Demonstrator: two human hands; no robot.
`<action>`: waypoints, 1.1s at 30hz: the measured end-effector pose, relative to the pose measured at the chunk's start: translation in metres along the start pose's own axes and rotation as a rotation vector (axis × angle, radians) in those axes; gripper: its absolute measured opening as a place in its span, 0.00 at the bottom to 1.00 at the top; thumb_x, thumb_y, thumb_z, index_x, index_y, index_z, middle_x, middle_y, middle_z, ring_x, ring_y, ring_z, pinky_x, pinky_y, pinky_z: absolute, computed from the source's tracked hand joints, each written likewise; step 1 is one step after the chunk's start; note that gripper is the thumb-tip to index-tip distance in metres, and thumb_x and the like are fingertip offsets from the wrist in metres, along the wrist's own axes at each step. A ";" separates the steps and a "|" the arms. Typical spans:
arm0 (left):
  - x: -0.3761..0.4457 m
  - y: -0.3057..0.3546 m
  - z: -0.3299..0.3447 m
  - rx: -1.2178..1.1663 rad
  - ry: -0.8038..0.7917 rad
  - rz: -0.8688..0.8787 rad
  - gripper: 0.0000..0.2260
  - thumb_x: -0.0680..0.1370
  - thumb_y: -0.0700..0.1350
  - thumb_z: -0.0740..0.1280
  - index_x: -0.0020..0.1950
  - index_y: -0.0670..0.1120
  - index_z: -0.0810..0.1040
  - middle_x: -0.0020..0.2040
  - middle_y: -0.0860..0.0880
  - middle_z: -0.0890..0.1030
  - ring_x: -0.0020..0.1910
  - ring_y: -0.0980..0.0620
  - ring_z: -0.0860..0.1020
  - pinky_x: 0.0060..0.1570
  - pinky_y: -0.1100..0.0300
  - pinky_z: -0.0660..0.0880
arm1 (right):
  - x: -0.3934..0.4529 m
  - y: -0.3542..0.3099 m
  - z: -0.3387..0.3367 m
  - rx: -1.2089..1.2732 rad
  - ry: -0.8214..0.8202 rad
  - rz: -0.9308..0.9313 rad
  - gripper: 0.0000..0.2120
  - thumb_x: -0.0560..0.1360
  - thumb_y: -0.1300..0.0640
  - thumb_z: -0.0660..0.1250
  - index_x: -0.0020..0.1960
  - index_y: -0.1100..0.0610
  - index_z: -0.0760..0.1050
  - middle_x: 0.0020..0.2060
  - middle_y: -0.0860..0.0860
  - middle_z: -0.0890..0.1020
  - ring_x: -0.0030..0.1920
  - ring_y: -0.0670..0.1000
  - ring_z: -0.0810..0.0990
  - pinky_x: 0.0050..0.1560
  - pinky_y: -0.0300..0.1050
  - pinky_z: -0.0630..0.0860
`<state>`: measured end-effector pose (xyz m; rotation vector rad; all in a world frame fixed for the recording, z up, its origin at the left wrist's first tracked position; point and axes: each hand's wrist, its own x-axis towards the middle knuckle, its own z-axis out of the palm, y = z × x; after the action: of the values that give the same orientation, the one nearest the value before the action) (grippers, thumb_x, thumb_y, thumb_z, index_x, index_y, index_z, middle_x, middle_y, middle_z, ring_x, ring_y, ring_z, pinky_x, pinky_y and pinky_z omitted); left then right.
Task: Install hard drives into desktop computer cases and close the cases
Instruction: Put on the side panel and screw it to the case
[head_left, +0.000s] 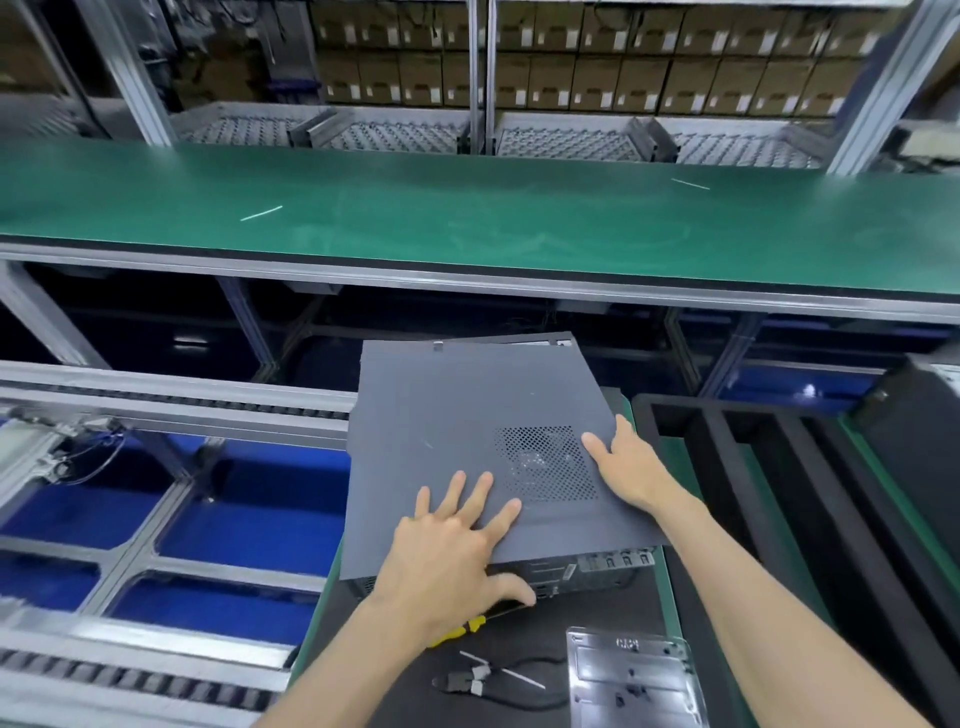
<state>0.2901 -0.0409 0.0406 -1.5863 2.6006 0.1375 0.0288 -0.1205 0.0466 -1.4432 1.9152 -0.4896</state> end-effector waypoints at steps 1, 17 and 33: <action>0.001 -0.003 -0.003 -0.062 0.029 -0.051 0.40 0.70 0.81 0.38 0.79 0.67 0.52 0.82 0.60 0.49 0.81 0.50 0.49 0.67 0.41 0.69 | 0.000 0.000 0.005 -0.018 0.023 0.002 0.36 0.84 0.42 0.56 0.81 0.61 0.46 0.77 0.58 0.64 0.74 0.60 0.67 0.70 0.53 0.65; 0.043 -0.079 0.012 -0.125 0.063 -0.395 0.43 0.69 0.78 0.30 0.81 0.61 0.37 0.83 0.46 0.38 0.80 0.38 0.36 0.78 0.40 0.41 | -0.006 0.005 0.018 -0.338 0.160 0.035 0.35 0.83 0.38 0.47 0.81 0.54 0.38 0.79 0.54 0.59 0.67 0.66 0.73 0.62 0.60 0.70; 0.046 -0.088 0.019 -0.470 0.177 -0.577 0.48 0.73 0.77 0.54 0.81 0.48 0.48 0.82 0.46 0.46 0.81 0.43 0.48 0.68 0.38 0.68 | -0.005 0.005 0.024 -0.331 0.128 0.024 0.36 0.83 0.39 0.47 0.81 0.56 0.36 0.77 0.59 0.61 0.67 0.66 0.71 0.65 0.61 0.68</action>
<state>0.3481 -0.1191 0.0138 -2.5402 2.2001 0.6180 0.0437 -0.1114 0.0280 -1.6255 2.1909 -0.2668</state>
